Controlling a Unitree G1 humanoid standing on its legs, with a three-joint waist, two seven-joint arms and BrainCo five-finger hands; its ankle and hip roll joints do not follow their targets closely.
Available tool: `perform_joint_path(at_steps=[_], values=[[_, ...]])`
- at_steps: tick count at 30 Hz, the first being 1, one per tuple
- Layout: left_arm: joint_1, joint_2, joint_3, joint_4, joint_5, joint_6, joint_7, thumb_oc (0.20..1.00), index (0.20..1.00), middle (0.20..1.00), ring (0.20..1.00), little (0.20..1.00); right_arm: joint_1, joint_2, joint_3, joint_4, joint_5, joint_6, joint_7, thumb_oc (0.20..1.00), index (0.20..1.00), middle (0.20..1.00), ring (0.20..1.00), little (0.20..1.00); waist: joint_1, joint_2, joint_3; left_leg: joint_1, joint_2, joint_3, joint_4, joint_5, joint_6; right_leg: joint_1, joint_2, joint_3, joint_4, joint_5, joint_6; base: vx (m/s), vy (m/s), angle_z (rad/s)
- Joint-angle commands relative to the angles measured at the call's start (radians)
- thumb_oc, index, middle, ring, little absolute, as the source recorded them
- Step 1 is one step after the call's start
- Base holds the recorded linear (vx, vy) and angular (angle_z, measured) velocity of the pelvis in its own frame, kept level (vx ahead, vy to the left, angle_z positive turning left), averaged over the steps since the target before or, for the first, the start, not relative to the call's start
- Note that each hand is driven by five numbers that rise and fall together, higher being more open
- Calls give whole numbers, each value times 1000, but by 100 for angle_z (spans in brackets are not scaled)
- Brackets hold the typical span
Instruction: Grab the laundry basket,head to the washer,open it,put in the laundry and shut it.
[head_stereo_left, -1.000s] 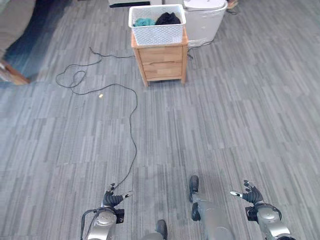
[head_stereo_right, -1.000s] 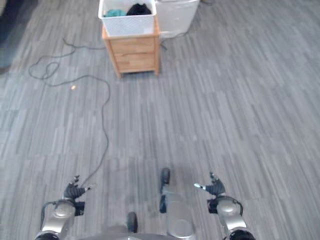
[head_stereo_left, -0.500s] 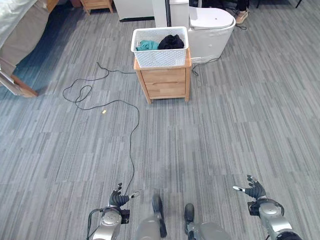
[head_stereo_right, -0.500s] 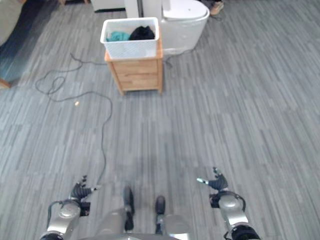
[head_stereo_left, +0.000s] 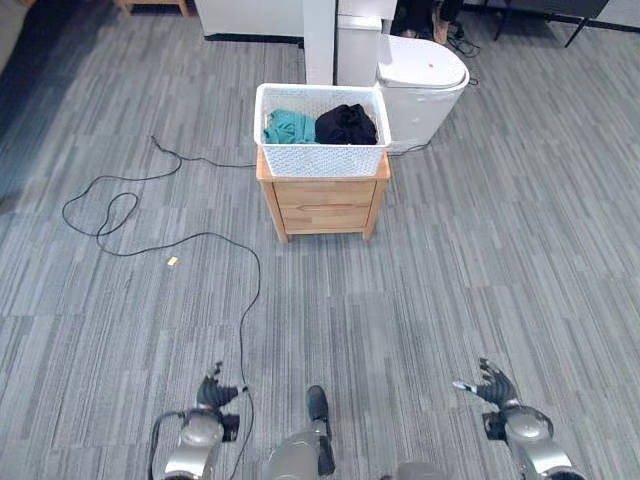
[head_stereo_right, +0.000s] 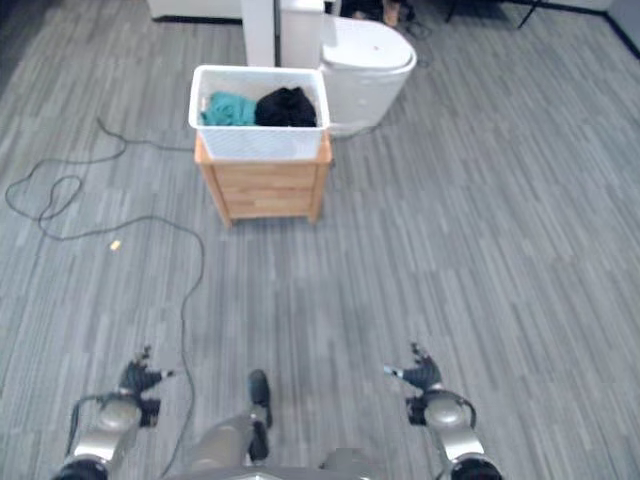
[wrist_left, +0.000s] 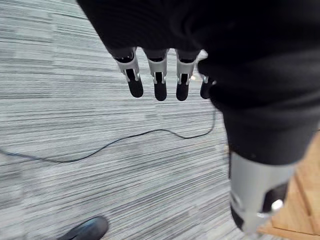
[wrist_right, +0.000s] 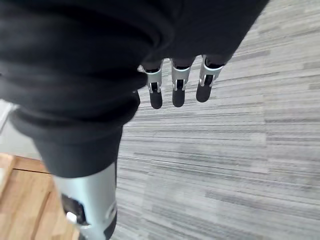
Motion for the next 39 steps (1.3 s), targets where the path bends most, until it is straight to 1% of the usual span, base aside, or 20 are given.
perform_joint_path(at_steps=[1, 3, 4, 7, 9, 12, 13, 15, 16, 18, 19, 21, 22, 24, 25, 30, 32, 35, 37, 39], values=[[40, 14, 9, -31, 7, -29, 26, 1000, 1000, 1000, 1000, 1000, -36, -32, -7, -7, 1, -17, -8, 1000, 1000, 1000, 1000, 1000, -7, 23, 35, 23, 62, -7, 82, -115, -115, -42, 36, -5, -166, 177, 38, 284, 125, -31], [36, 8, 13, -16, -5, -29, 31, 1000, 1000, 1000, 1000, 1000, -40, -39, -9, -6, 0, -13, -11, 1000, 1000, 1000, 1000, 1000, -28, 44, 47, 98, 49, -16, 50, -154, -120, -109, 42, -50, -245, 118, 31, 369, 94, -21], [36, 7, 13, -16, -5, -29, 31, 1000, 1000, 1000, 1000, 1000, -40, -40, -8, -7, 0, -13, -11, 1000, 1000, 1000, 1000, 1000, -30, 47, 50, 92, 56, -10, 50, -139, -118, -110, 47, -59, -255, 134, 22, 290, 24, -3], [35, -2, 14, -7, -7, -29, 28, 1000, 1000, 1000, 1000, 1000, -37, -43, -9, -5, -3, -8, -11, 1000, 1000, 1000, 1000, 1000, -48, 51, 63, 158, 36, -18, 24, -167, -125, -169, 35, -114, -412, 168, 27, 272, -40, 16], [31, -12, 14, -5, -5, -30, 26, 1000, 1000, 1000, 1000, 1000, -30, -41, -11, 1, -4, -5, -8, 1000, 1000, 1000, 1000, 1000, -64, 51, 67, 190, 25, -35, 14, -180, -133, -188, 41, -104, -510, 203, 43, 271, -68, 0], [31, -19, 14, -4, 2, -32, 23, 1000, 1000, 1000, 1000, 1000, -24, -43, -16, 6, -6, -2, -7, 1000, 1000, 1000, 1000, 1000, -77, 54, 67, 216, 17, -50, 10, -198, -138, -202, 42, -90, -566, 232, 55, 307, -113, 23], [38, -26, 7, -7, 13, -35, 19, 1000, 1000, 1000, 1000, 1000, -8, -45, -24, 5, -5, 0, -7, 1000, 1000, 1000, 1000, 1000, -89, 53, 56, 241, -1, -69, 13, -223, -137, -198, 39, -58, -578, 248, 60, 321, -150, 40], [50, -37, -6, -7, 28, -33, 6, 1000, 1000, 1000, 1000, 1000, 13, -54, -40, 5, 0, -5, -7, 1000, 1000, 1000, 1000, 1000, -101, 63, 28, 259, 6, -81, 79, -266, -164, -159, 34, -48, -566, 258, 33, 450, -217, 80], [51, -37, -6, -7, 28, -33, 6, 1000, 1000, 1000, 1000, 1000, 14, -55, -41, 5, 0, -5, -6, 1000, 1000, 1000, 1000, 1000, -103, 64, 28, 257, 8, -83, 83, -268, -164, -158, 35, -50, -567, 258, 33, 335, -180, 101], [59, -43, -15, -12, 35, -32, 1, 1000, 1000, 1000, 1000, 1000, 23, -69, -50, -4, 5, -8, -9, 1000, 1000, 1000, 1000, 1000, -112, 71, 17, 222, 48, -59, 233, -238, -204, -111, 34, -78, -579, 246, 11, 228, -171, 66], [58, -47, -17, -9, 33, -33, -1, 1000, 1000, 1000, 1000, 1000, 21, -77, -48, -8, 11, -13, -11, 1000, 1000, 1000, 1000, 1000, -115, 72, 12, 198, 77, -48, 305, -195, -226, -78, 43, -90, -591, 229, -6, 239, -180, 31], [55, -52, -22, -3, 30, -31, 0, 1000, 1000, 1000, 1000, 1000, 23, -88, -47, -15, 14, -10, -14, 1000, 1000, 1000, 1000, 1000, -105, 64, 12, 145, 97, -35, 378, -161, -224, -35, 45, -95, -607, 204, -24, 160, -112, 2], [54, -53, -22, -2, 30, -31, 0, 1000, 1000, 1000, 1000, 1000, 22, -88, -47, -15, 14, -10, -14, 1000, 1000, 1000, 1000, 1000, -106, 65, 13, 141, 100, -36, 385, -165, -224, -35, 46, -97, -608, 204, -25, 189, -80, -16], [56, -60, -21, 24, 34, -27, 1, 1000, 1000, 1000, 1000, 1000, 22, -99, -45, -14, 12, -5, -14, 1000, 1000, 1000, 1000, 1000, -87, 54, 11, 89, 112, -35, 316, -198, -203, 18, 45, -94, -630, 177, -22, 268, -45, -22], [59, -59, -22, 24, 36, -26, 1, 1000, 1000, 1000, 1000, 1000, 23, -101, -45, -15, 9, -4, -16, 1000, 1000, 1000, 1000, 1000, -83, 51, 8, 76, 114, -37, 285, -185, -203, 24, 41, -95, -631, 174, -21, 234, 13, -12], [69, -61, -13, 45, 28, -22, 12, 1000, 1000, 1000, 1000, 1000, 23, -109, -37, -1, -4, -5, -25, 1000, 1000, 1000, 1000, 1000, -42, 74, 22, 8, 167, -101, 65, 0, -251, 93, 70, -85, -619, 109, -30, 248, 67, -25], [71, -64, -13, 52, 24, -22, 15, 1000, 1000, 1000, 1000, 1000, 25, -104, -35, 12, -8, -2, -27, 1000, 1000, 1000, 1000, 1000, -31, 78, 20, -12, 188, -115, 26, 36, -262, 122, 72, -78, -609, 82, -33, 285, 123, -33], [68, -61, -11, 64, 21, -24, 22, 1000, 1000, 1000, 1000, 1000, 28, -98, -41, 18, -5, -3, -30, 1000, 1000, 1000, 1000, 1000, -19, 73, 16, -38, 195, -135, 20, 55, -268, 164, 64, -58, -594, 51, -30, 315, 173, -11], [73, -59, -12, 65, 24, -25, 16, 1000, 1000, 1000, 1000, 1000, 28, -91, -44, 23, -9, -2, -23, 1000, 1000, 1000, 1000, 1000, -15, 75, 2, -22, 183, -140, 22, 34, -259, 189, 54, -43, -588, 37, -18, 344, 236, -10], [68, -51, -10, 82, 30, -22, 16, 1000, 1000, 1000, 1000, 1000, 23, -78, -46, 19, -12, -1, -21, 1000, 1000, 1000, 1000, 1000, -15, 63, -5, -22, 156, -142, 62, 4, -240, 189, 22, -22, -541, 33, -2, 308, 272, -15]])
